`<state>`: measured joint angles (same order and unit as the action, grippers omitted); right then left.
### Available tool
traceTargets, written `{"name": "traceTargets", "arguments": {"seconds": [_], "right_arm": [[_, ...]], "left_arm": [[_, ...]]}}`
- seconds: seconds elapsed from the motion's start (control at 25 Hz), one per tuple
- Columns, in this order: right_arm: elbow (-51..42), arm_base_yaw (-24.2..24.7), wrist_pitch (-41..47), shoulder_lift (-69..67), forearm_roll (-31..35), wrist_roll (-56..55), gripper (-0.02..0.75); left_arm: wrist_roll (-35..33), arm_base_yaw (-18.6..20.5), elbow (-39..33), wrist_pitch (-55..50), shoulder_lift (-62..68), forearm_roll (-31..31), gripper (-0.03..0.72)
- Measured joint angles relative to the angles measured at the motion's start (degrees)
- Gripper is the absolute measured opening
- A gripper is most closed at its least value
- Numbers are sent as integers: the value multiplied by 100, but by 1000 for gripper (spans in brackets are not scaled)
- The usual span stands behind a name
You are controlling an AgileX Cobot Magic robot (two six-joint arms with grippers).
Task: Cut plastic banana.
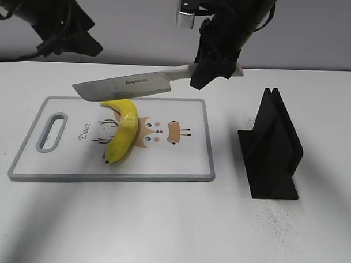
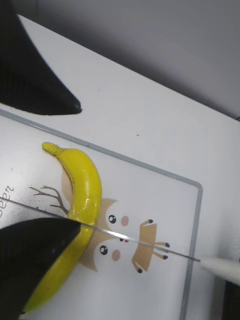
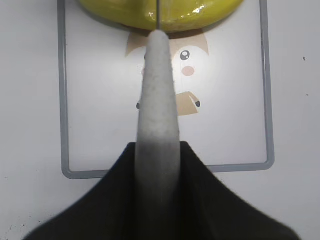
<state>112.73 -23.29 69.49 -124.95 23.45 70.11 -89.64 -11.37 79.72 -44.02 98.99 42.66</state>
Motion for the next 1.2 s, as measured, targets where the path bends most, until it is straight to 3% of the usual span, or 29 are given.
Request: {"name": "traceTargets", "arguments": {"seconds": [0.12,0.24,0.64,0.88,1.04,1.2], "right_arm": [[0,0,0,43,0,-186,160],[0,0,5,179,-10,-582,160],[0,0,17,652,-213,-3067,160],[0,0,40,917,-596,-4433,160],[0,0,46,1026,-765,-5223,160],[-5,0,56,1098,-808,-5932,160]], "left_arm": [[654,16,0,13,-234,-1,608],[2015,59,0,13,-498,-205,597],[5382,78,0,-1067,-1271,-2451,589],[6668,78,0,-2425,-1441,-3092,588],[7361,78,0,-2567,-1459,-3719,589],[7572,84,-161,-2566,-1619,-3856,589]]}}
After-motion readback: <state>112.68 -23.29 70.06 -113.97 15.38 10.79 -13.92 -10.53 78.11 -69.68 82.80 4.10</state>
